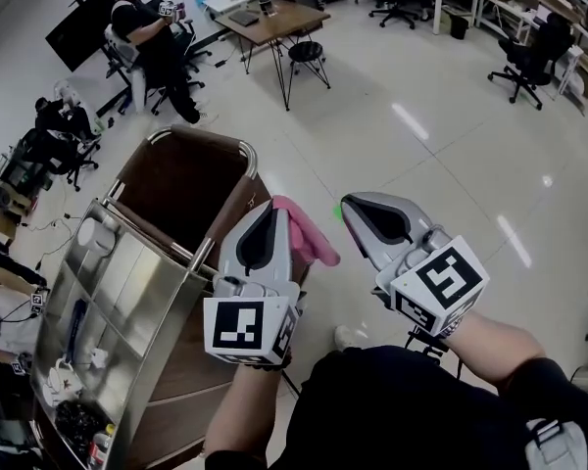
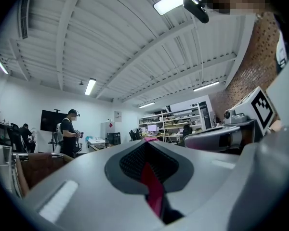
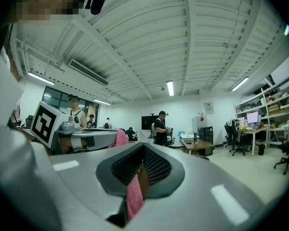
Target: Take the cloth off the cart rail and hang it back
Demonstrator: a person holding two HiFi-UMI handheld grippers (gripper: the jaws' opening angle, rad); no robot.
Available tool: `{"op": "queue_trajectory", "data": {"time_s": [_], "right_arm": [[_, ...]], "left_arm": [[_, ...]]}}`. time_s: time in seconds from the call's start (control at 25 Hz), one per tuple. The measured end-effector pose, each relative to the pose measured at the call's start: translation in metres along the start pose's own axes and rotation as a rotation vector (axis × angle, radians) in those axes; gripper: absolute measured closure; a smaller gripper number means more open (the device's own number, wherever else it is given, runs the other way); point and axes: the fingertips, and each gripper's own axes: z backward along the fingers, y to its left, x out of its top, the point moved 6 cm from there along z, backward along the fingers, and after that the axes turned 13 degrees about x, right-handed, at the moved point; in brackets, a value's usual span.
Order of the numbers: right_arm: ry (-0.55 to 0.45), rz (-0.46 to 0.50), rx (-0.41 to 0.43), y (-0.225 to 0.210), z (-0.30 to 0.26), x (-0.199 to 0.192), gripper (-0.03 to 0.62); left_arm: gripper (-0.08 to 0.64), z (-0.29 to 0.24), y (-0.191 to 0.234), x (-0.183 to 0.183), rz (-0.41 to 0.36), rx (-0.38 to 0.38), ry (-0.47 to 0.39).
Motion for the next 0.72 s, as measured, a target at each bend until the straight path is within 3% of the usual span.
{"op": "queue_trajectory", "data": {"time_s": [0.08,0.12,0.28,0.72], "right_arm": [[0.003,0.005,0.010,-0.013,-0.016,-0.003,0.600],[0.005,0.008,0.016,-0.018,-0.024,-0.005,0.600],[0.011,0.013,0.049,-0.038,-0.056,-0.007,0.600],[-0.009,-0.036,0.171,-0.117,-0.098,-0.022,0.600]], "left_arm": [[0.554,-0.012,0.005,-0.006,-0.010,-0.006,0.052],[0.554,-0.018,0.009,-0.007,-0.006,-0.005,0.036],[0.554,-0.048,0.029,0.001,0.022,0.021,-0.128],[0.554,-0.117,0.037,-0.009,-0.019,0.116,-0.087]]}}
